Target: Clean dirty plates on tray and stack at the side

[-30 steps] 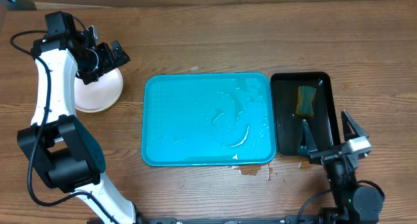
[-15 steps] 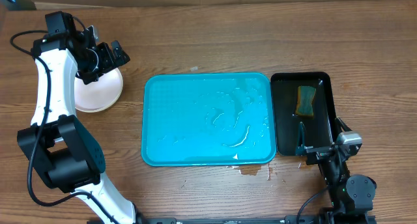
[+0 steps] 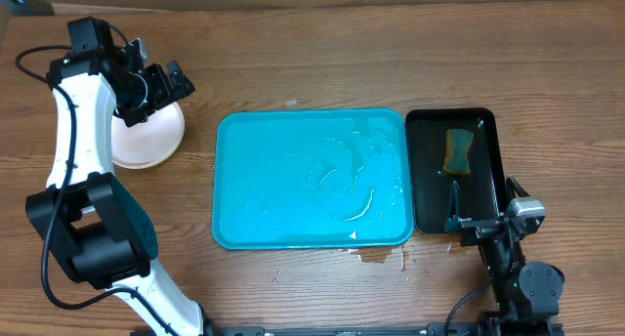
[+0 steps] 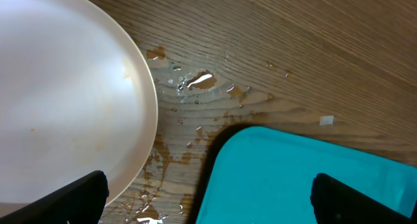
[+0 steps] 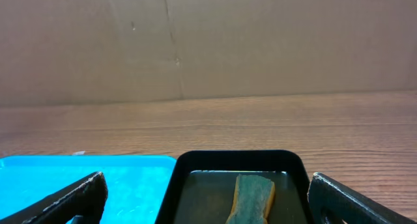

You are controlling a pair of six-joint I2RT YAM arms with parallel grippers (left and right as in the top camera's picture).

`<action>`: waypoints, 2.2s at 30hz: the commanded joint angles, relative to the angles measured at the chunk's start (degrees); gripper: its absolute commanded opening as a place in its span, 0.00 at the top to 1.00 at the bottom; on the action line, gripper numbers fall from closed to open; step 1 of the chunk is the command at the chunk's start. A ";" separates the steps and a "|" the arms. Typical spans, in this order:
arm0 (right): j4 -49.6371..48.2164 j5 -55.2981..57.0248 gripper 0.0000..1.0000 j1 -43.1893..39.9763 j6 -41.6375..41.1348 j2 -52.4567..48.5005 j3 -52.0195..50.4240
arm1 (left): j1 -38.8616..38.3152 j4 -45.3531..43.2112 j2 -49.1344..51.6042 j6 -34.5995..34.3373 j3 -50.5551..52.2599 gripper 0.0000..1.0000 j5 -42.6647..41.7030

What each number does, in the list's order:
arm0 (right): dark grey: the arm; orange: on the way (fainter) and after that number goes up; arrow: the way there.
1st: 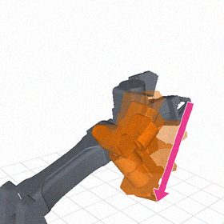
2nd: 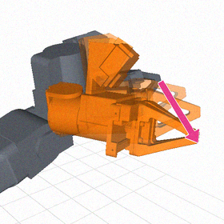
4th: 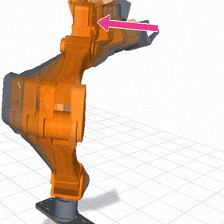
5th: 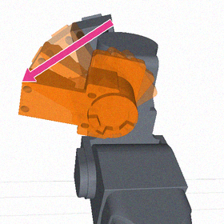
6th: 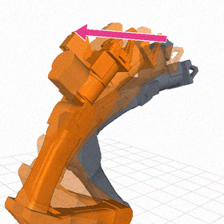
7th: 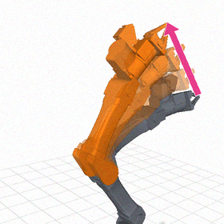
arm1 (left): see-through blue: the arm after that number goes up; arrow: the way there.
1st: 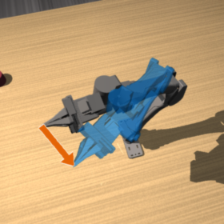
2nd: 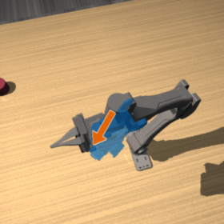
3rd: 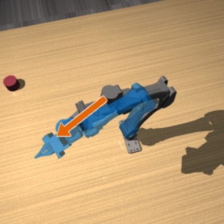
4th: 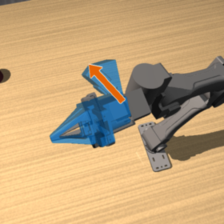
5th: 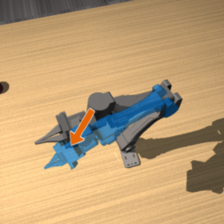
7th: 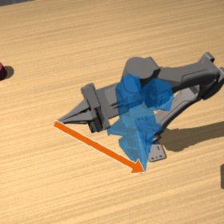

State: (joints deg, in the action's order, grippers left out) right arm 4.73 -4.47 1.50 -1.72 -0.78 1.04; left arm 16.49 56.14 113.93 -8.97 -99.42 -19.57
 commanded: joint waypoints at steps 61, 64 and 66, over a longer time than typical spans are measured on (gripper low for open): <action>-0.28 0.55 0.00 -0.28 -0.15 0.61 -0.59 | -3.96 -11.93 -66.82 -1.46 57.90 0.00 -0.63; -0.28 0.55 0.00 -0.28 -0.15 0.61 -0.59 | -4.85 -25.97 -72.70 -5.53 66.10 0.00 -0.61; -0.28 0.55 0.00 -0.28 -0.15 0.61 -0.59 | -6.21 -37.03 -76.35 -6.71 71.12 0.00 -0.61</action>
State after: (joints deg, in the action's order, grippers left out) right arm 4.73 -4.43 1.50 -1.74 -0.78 1.04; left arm 11.97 26.41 41.89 -12.32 -33.28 -19.77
